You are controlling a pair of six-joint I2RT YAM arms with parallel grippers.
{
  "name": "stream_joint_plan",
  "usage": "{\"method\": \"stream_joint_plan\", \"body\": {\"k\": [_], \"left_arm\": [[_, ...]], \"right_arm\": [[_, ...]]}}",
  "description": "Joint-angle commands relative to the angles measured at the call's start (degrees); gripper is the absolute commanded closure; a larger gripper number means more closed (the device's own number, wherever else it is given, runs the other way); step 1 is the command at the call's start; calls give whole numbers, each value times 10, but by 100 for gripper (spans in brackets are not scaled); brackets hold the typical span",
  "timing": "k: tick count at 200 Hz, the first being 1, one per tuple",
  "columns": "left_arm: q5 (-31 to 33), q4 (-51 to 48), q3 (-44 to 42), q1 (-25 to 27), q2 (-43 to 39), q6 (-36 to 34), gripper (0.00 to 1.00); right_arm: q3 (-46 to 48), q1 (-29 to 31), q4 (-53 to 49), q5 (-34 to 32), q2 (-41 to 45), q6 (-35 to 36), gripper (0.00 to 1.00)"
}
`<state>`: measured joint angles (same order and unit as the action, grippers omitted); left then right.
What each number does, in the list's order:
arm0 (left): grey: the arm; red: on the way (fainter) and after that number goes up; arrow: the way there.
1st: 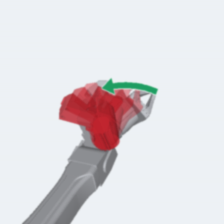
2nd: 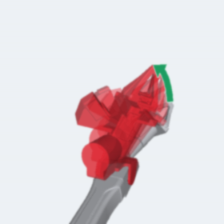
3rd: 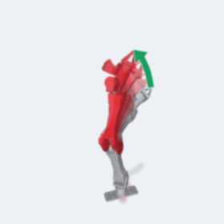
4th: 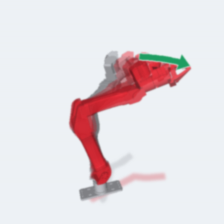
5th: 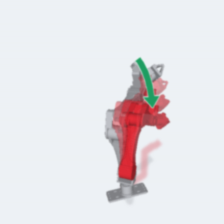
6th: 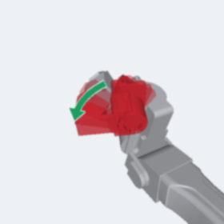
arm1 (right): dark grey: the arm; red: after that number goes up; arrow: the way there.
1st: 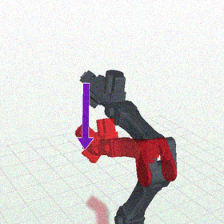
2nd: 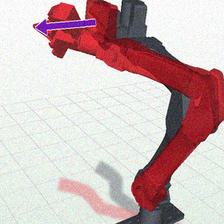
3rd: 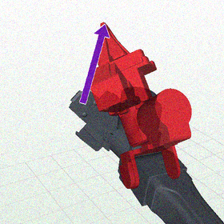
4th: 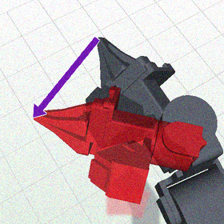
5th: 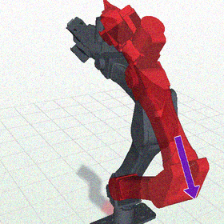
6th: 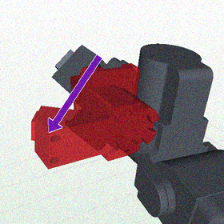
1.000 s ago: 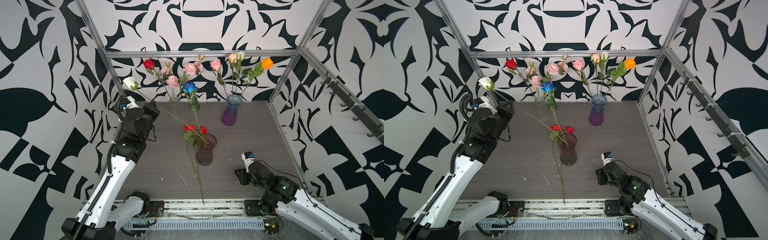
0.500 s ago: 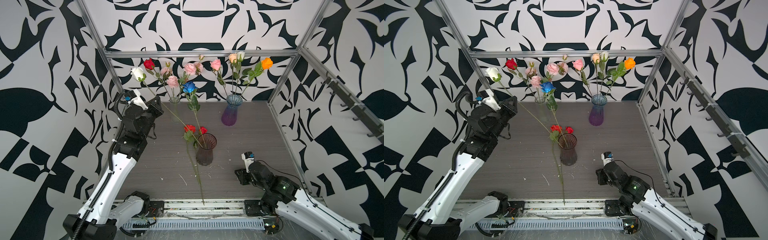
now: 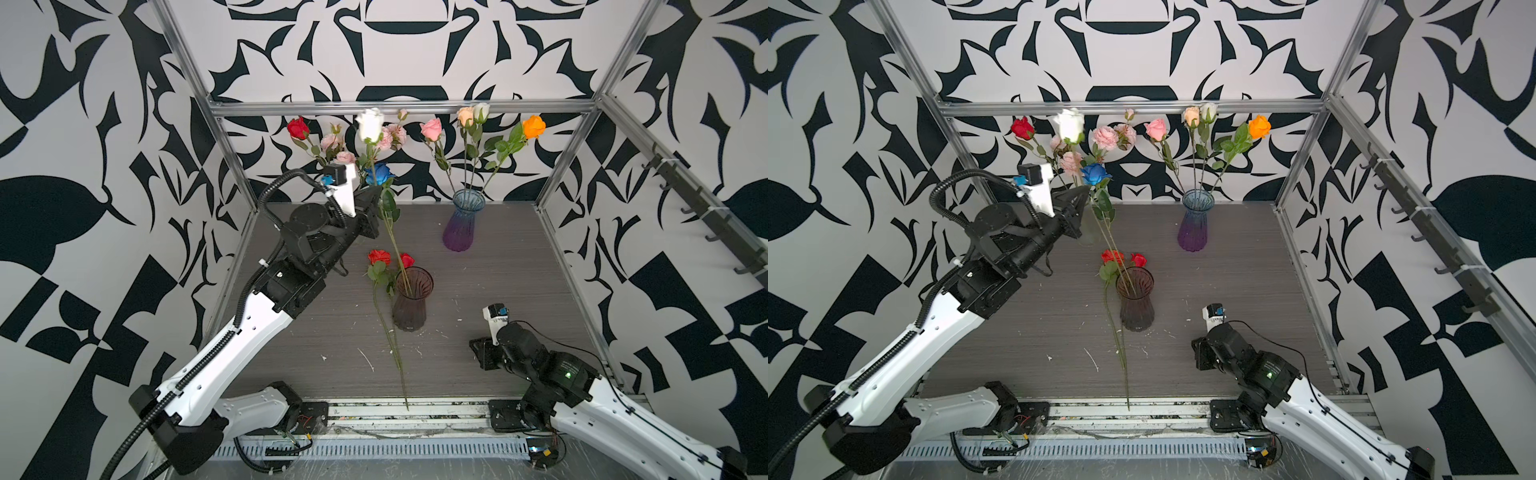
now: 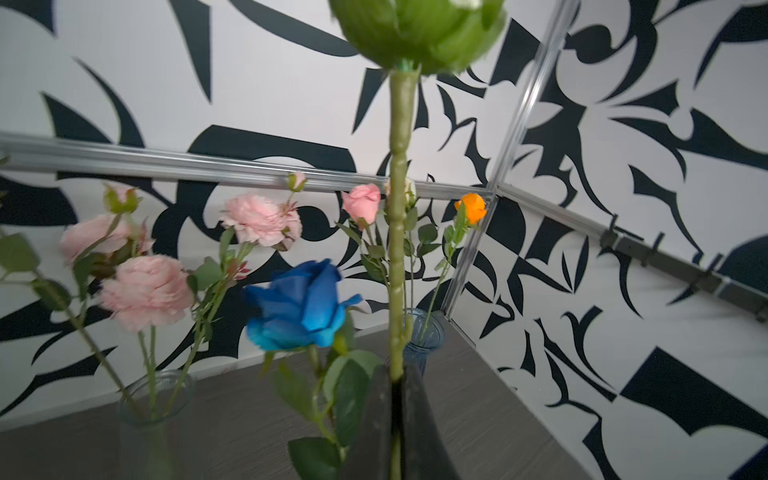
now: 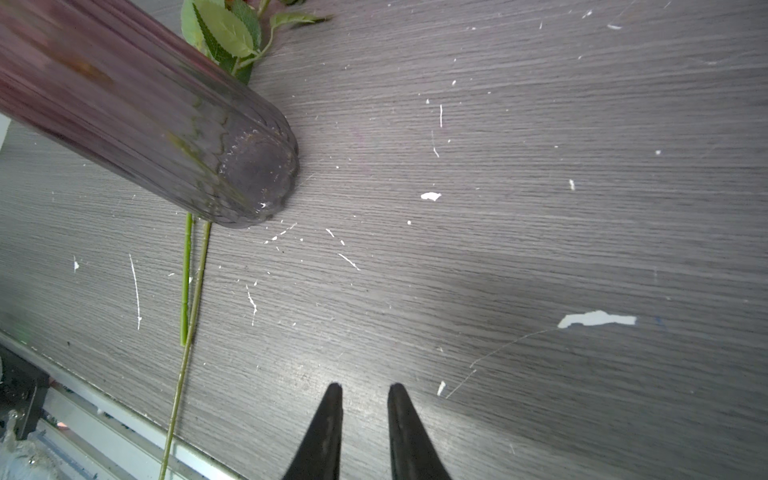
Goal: Arrange the flowers into the vase
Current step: 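Carry the white rose over toward the vases with the left gripper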
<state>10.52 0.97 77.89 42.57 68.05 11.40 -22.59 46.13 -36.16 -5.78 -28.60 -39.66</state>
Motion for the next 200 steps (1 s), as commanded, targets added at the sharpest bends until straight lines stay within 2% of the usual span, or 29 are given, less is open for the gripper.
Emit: {"method": "stream_joint_plan", "body": {"k": [1, 41, 135, 174, 200], "left_arm": [[16, -6, 30, 39, 15, -103, 100], [20, -30, 43, 78, 42, -150, 100], [51, -42, 4, 97, 60, -153, 90], [74, -42, -14, 97, 54, -135, 72], [76, -40, -17, 97, 54, -136, 71]], "right_arm": [[-6, 2, 9, -12, -2, 3, 76], [-6, 2, 8, -12, -2, 2, 76], [-6, 2, 7, -13, 0, 1, 76], [-6, 2, 7, -13, -2, 1, 76], [-6, 2, 6, -13, -1, 0, 76]]}}
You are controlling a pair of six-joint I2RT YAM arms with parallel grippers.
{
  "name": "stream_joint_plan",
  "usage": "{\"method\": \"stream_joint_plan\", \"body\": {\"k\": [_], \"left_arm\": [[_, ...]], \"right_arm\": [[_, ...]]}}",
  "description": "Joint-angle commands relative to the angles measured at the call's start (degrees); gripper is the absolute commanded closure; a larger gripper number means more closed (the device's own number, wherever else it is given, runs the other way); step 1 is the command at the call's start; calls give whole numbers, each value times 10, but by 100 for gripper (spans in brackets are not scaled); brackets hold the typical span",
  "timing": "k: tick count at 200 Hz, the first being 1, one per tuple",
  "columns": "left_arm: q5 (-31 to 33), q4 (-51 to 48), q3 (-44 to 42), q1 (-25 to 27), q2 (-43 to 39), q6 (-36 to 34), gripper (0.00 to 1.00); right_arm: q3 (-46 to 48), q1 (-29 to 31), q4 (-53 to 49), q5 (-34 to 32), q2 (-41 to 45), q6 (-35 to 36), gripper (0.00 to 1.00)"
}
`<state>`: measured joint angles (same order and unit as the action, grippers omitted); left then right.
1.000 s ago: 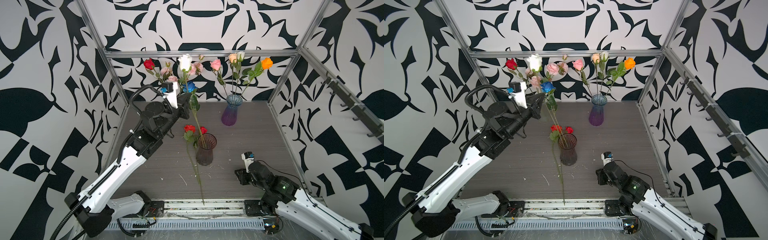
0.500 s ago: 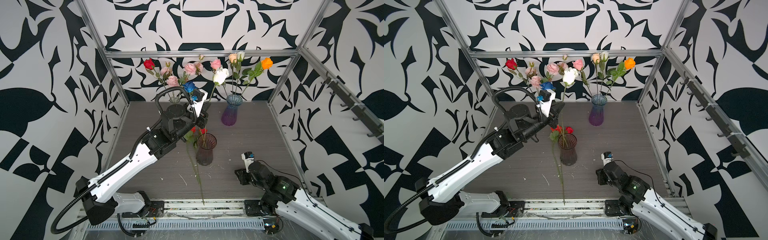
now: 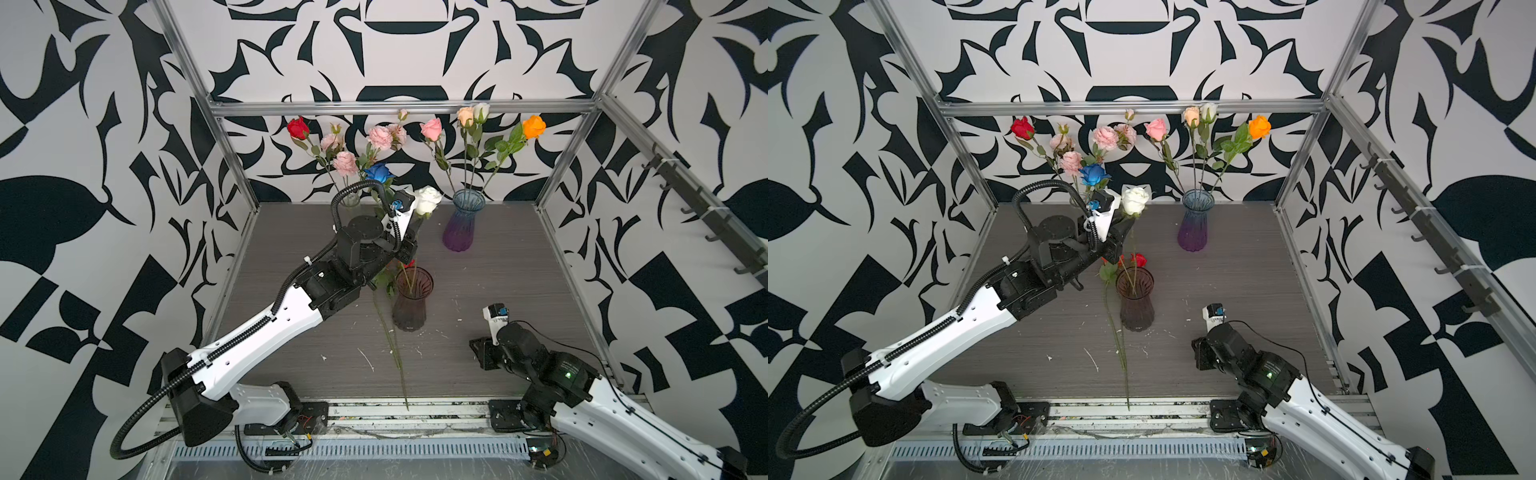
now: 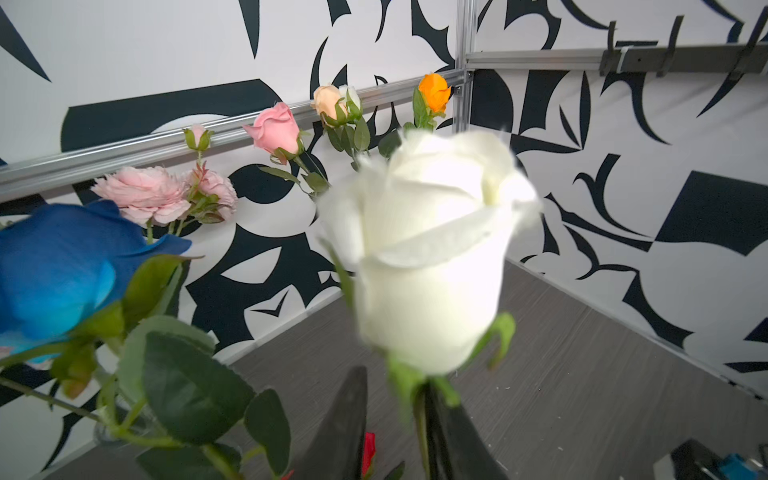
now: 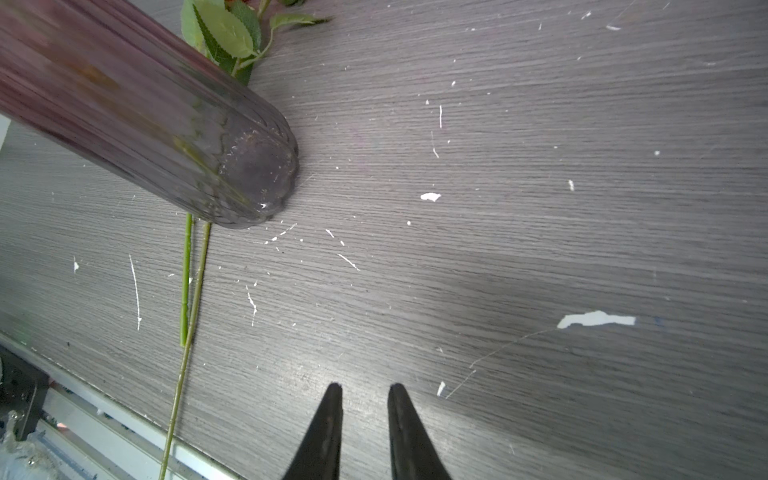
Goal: Arrange the flowers into the vase
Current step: 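Carry the white rose over toward the vases with the left gripper, then lower the white rose stem into the dark pink vase and release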
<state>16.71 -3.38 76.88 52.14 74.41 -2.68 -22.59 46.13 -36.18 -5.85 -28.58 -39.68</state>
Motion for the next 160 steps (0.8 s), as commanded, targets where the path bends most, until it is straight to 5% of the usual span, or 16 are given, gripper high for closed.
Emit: {"method": "stream_joint_plan", "body": {"k": [1, 105, 160], "left_arm": [[14, 3, -7, 2, -9, 5, 71], [39, -51, -68, 0, -109, 13, 64], [59, -119, -189, -63, -185, 114, 55]], "right_arm": [[-6, 2, 6, -13, -1, 0, 76], [-5, 2, 1, -14, 6, -3, 76], [-5, 2, 4, -15, 3, -2, 76]]}}
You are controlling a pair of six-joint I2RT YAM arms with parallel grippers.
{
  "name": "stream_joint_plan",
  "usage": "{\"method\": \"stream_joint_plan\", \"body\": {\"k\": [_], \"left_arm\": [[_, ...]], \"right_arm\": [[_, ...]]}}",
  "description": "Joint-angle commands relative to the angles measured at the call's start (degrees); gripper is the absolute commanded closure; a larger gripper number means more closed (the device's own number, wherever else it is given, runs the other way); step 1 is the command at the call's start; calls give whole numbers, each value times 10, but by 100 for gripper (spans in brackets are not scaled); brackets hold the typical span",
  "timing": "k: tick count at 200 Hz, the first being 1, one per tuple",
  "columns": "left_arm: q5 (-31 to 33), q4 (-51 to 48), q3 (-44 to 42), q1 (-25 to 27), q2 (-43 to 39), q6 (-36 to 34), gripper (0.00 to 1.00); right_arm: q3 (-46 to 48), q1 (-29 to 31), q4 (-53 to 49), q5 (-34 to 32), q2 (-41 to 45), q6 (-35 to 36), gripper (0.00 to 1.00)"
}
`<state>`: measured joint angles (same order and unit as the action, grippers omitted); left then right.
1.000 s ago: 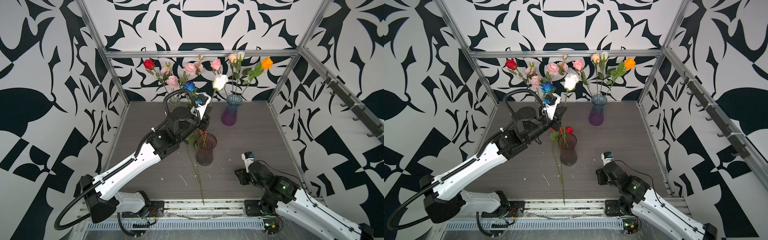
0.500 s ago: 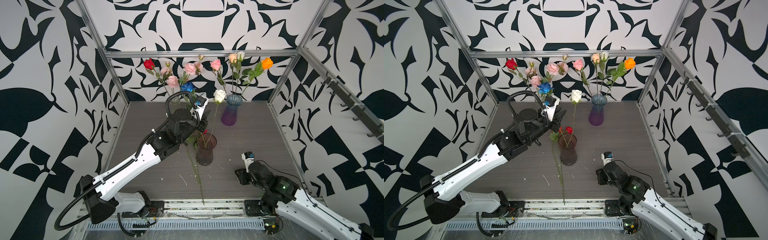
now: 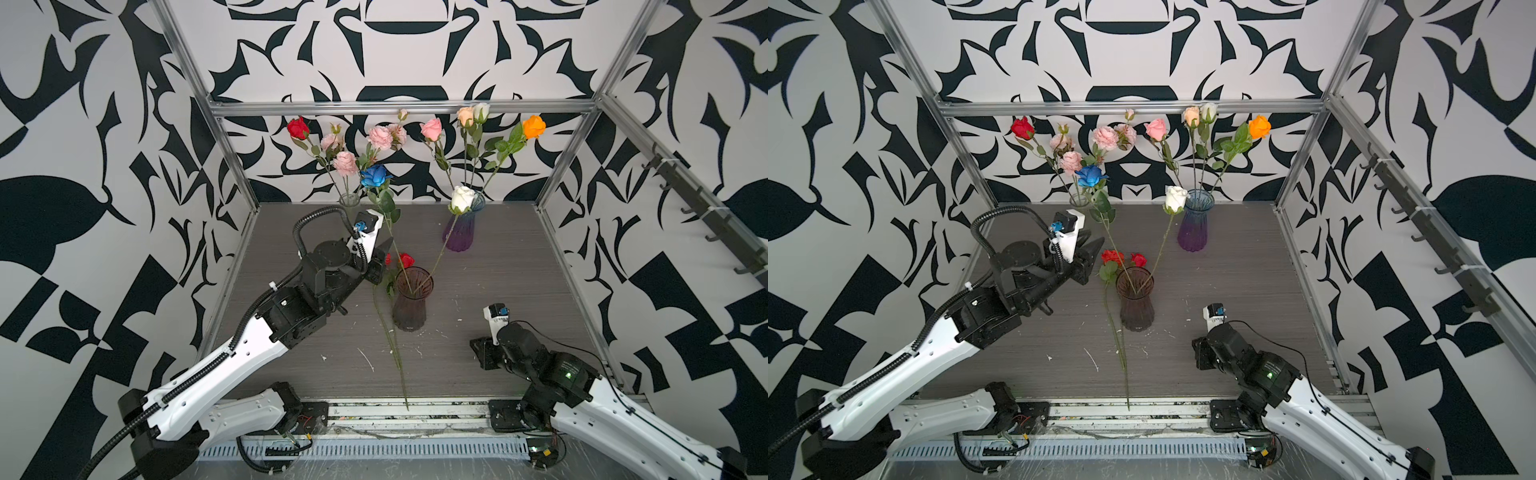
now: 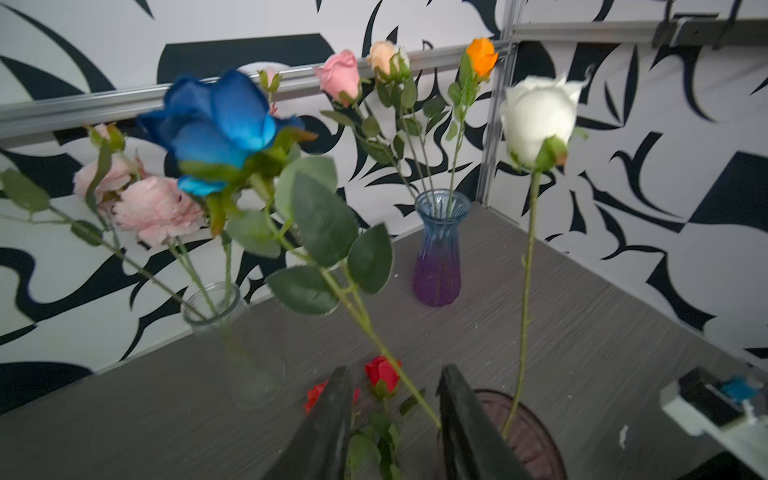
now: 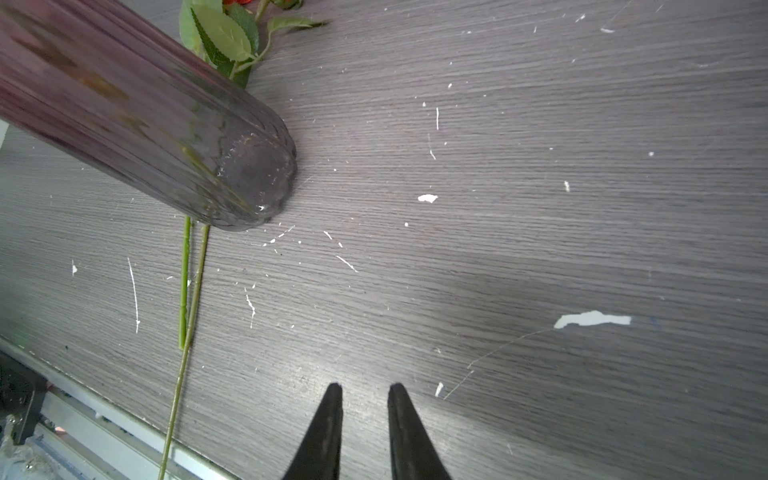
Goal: Arrange the flowers into the vase
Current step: 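Move the left gripper down to the red rose stems on the table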
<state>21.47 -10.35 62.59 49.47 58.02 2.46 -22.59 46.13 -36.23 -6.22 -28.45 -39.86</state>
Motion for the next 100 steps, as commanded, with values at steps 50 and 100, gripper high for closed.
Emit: {"method": "stream_joint_plan", "body": {"k": [50, 100], "left_arm": [[-45, -106, -98, -152, 26, 151, 11], [-110, -144, -73, -191, 175, 187, 1]], "right_arm": [[-7, 3, 5, -10, -5, 0, 76], [-7, 2, 4, -12, -5, -1, 76]]}}
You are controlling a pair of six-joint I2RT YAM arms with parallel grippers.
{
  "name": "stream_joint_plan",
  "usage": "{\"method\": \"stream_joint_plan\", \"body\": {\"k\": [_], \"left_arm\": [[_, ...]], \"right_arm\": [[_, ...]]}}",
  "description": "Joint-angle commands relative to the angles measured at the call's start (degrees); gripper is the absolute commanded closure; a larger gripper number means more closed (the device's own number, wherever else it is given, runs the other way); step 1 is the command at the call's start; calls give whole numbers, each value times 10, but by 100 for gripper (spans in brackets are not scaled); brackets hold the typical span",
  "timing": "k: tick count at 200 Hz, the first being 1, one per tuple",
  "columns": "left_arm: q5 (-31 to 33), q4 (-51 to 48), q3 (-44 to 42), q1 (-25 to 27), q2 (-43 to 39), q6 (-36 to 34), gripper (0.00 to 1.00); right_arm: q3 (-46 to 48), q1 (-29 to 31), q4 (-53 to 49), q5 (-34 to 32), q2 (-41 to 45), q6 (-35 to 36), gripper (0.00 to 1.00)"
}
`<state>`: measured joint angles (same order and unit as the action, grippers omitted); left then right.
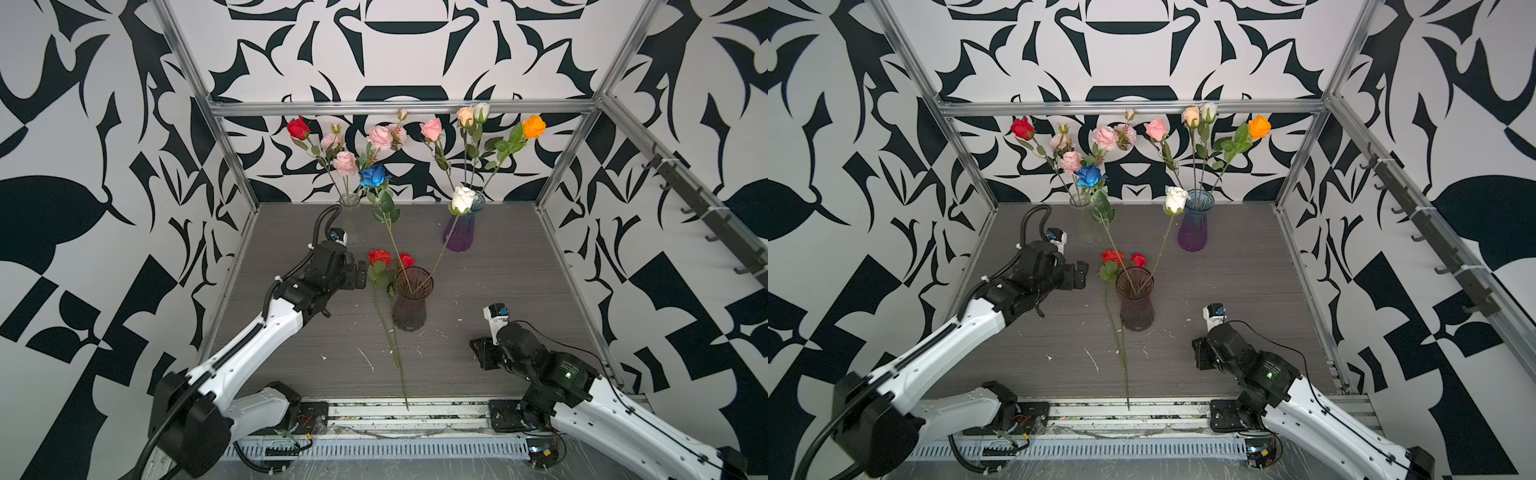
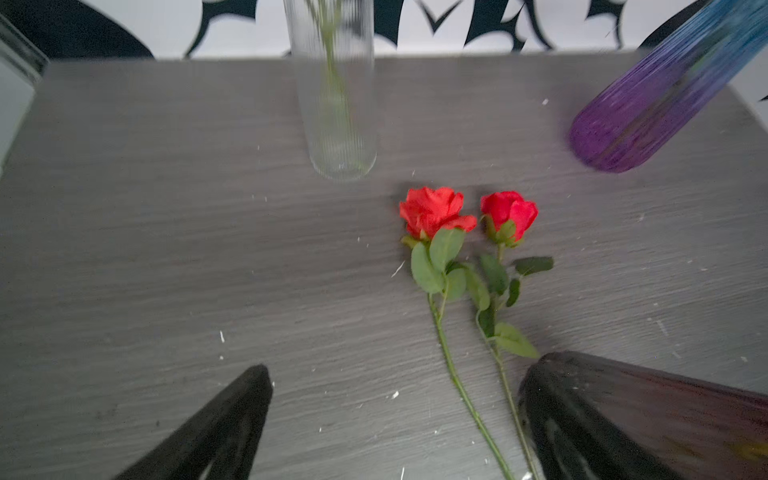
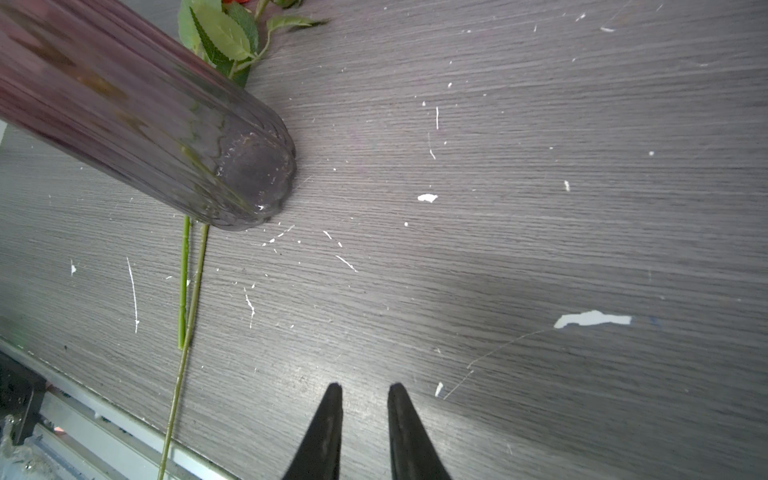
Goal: Arrange the flowers into the vase
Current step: 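Move the left gripper down to the red rose stems on the table, then close the left gripper on a red rose stem beside the vase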
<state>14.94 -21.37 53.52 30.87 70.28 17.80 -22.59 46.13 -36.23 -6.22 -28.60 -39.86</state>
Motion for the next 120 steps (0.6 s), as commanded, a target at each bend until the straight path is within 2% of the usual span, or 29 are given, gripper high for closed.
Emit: {"method": "stream_joint_plan", "body": {"k": [1, 12, 37, 59, 102, 120], "left_arm": [[-47, -34, 18, -5, 54, 34, 1], [-83, -23, 21, -7, 80, 33, 1], [-143, -12, 33, -7, 138, 38, 14], [-159, -44, 68, -7, 205, 50, 30], [-173, -124, 148, -7, 321, 83, 43], [-178, -133, 161, -7, 347, 96, 52]], "right_arm": [[-7, 2, 4, -12, -3, -1, 76], [-7, 2, 4, -12, -3, -1, 76], [-7, 2, 2, -12, -3, -2, 76], [-7, 2, 2, -13, -3, -3, 76], [-7, 3, 3, -14, -6, -2, 76], [-7, 2, 4, -14, -7, -2, 76]]}}
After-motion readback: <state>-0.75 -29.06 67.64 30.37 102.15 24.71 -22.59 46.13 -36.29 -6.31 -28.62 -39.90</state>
